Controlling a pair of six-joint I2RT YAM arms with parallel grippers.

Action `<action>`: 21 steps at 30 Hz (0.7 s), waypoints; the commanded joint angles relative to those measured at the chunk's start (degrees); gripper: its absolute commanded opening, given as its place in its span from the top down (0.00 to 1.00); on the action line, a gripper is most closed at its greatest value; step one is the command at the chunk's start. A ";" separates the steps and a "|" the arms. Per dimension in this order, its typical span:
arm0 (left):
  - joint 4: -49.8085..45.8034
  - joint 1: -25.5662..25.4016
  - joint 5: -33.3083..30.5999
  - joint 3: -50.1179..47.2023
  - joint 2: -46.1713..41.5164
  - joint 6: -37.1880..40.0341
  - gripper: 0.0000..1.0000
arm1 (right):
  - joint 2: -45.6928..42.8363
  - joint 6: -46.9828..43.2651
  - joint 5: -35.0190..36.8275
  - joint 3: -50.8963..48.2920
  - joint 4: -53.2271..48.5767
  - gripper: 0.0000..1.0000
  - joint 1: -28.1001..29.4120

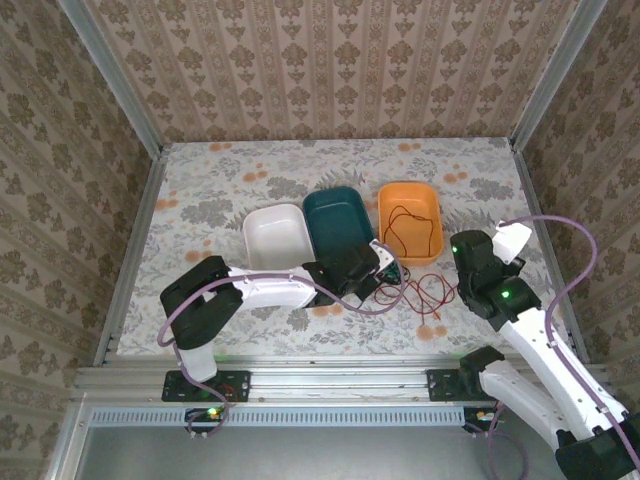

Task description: Untangle the cables

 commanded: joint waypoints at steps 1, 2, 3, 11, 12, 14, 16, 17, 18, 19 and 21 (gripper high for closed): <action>-0.80 -0.42 0.80 1.43 0.64 1.28 1.00 | -2.93 3.59 -4.48 -1.67 7.22 1.00 0.77; -0.92 -0.42 0.94 1.44 0.75 1.36 1.00 | -3.89 3.63 -6.06 -2.05 8.70 1.00 1.18; -0.93 -0.55 0.89 1.57 0.77 1.36 1.00 | -4.57 3.78 -5.95 -2.23 9.89 1.00 1.64; -1.10 -0.60 1.19 1.56 0.86 1.55 1.00 | -9.01 -1.31 -9.84 -0.10 21.45 1.00 4.07; -1.10 -0.61 1.08 1.58 0.94 1.53 1.00 | -9.09 -2.31 -11.05 0.17 22.76 1.00 4.14; -1.10 -0.65 1.20 1.68 1.04 1.67 1.00 | -9.17 -3.12 -12.79 0.53 24.81 1.00 4.36; -1.09 -0.61 1.26 1.77 1.13 1.63 1.00 | -9.49 -5.50 -14.47 -0.01 28.47 1.00 4.60; -1.09 -0.61 1.24 1.78 1.17 1.65 1.00 | -9.72 -6.38 -14.92 -0.40 30.24 1.00 4.62; -1.12 -0.60 1.34 1.78 1.22 1.66 1.00 | -9.97 -7.40 -15.78 -0.95 32.25 1.00 4.71; -1.15 -0.64 1.33 1.78 1.21 1.71 1.00 | -10.30 -8.71 -17.28 -1.62 34.62 1.00 4.71; -1.10 -0.62 1.33 1.78 1.21 1.75 1.00 | -10.25 -9.28 -20.42 -2.02 36.80 1.00 4.71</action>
